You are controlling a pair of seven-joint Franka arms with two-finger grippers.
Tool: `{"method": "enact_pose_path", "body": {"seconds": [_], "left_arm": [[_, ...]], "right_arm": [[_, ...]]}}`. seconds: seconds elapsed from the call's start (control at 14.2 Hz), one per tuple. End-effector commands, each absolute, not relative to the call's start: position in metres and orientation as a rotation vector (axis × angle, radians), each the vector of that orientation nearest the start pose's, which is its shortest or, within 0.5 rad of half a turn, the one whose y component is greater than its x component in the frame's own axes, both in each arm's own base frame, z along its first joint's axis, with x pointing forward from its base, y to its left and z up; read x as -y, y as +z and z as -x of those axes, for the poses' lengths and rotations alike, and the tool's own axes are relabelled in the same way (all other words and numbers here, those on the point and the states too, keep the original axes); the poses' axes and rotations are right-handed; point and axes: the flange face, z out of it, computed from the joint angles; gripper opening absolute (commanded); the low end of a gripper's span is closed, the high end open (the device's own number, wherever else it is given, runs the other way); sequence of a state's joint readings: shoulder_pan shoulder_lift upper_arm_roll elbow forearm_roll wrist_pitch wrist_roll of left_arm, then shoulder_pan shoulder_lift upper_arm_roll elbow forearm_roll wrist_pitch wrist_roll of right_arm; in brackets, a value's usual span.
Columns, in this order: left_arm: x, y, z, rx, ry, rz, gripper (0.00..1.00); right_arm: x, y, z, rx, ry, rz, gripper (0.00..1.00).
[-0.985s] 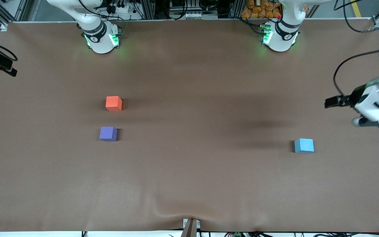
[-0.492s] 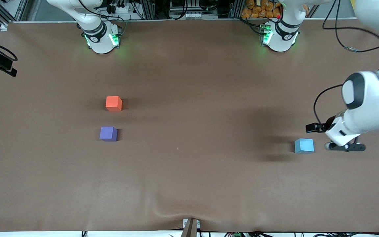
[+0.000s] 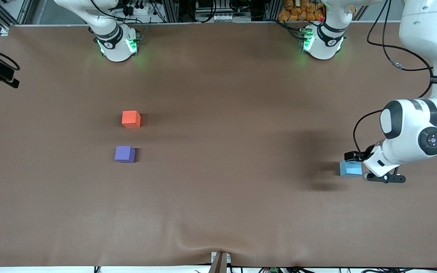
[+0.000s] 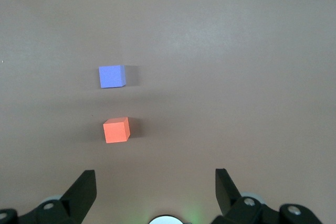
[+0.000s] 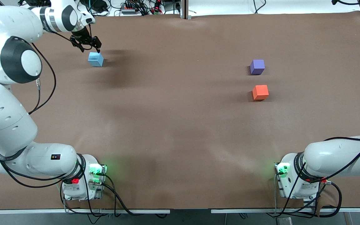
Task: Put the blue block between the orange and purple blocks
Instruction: 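Move the left gripper down over the light-blue block, then close the left gripper on the light-blue block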
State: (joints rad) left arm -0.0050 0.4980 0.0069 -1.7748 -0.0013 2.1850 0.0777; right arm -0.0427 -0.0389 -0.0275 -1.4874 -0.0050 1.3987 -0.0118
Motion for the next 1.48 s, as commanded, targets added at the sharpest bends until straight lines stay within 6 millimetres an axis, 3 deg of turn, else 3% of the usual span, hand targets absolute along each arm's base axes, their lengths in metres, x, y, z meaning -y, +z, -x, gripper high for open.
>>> {"method": "enact_pose_path", "body": {"seconds": [0.0, 0.28, 0.63, 0.77, 0.84, 0.98, 1.2, 1.41], "left_arm": [[-0.003, 0.249, -0.662, -0.116, 0.133, 3.136, 1.00], [-0.008, 0.218, -0.662, -0.139, 0.186, 3.125, 1.00], [-0.011, 0.198, -0.665, -0.179, 0.154, 3.096, 1.00], [-0.007, 0.198, -0.666, -0.187, 0.146, 3.094, 0.37], [-0.009, 0.199, -0.666, -0.187, 0.144, 3.093, 0.20], [0.000, 0.208, -0.663, -0.195, 0.138, 3.092, 0.06], [0.061, 0.257, -0.648, -0.225, 0.116, 3.086, 0.06], [0.176, 0.282, -0.625, -0.135, 0.128, 3.098, 0.06]], "right_arm": [[0.041, 0.675, -0.517, -0.114, 0.073, 3.148, 1.00], [0.042, 0.675, -0.517, -0.116, 0.073, 3.148, 1.00], [0.041, 0.675, -0.517, -0.114, 0.071, 3.147, 1.00], [0.041, 0.675, -0.517, -0.116, 0.073, 3.146, 1.00], [0.041, 0.675, -0.517, -0.116, 0.073, 3.146, 1.00], [0.042, 0.675, -0.517, -0.120, 0.073, 3.145, 1.00], [0.042, 0.675, -0.517, -0.118, 0.073, 3.145, 1.00], [0.041, 0.675, -0.517, -0.116, 0.073, 3.145, 1.00]]}}
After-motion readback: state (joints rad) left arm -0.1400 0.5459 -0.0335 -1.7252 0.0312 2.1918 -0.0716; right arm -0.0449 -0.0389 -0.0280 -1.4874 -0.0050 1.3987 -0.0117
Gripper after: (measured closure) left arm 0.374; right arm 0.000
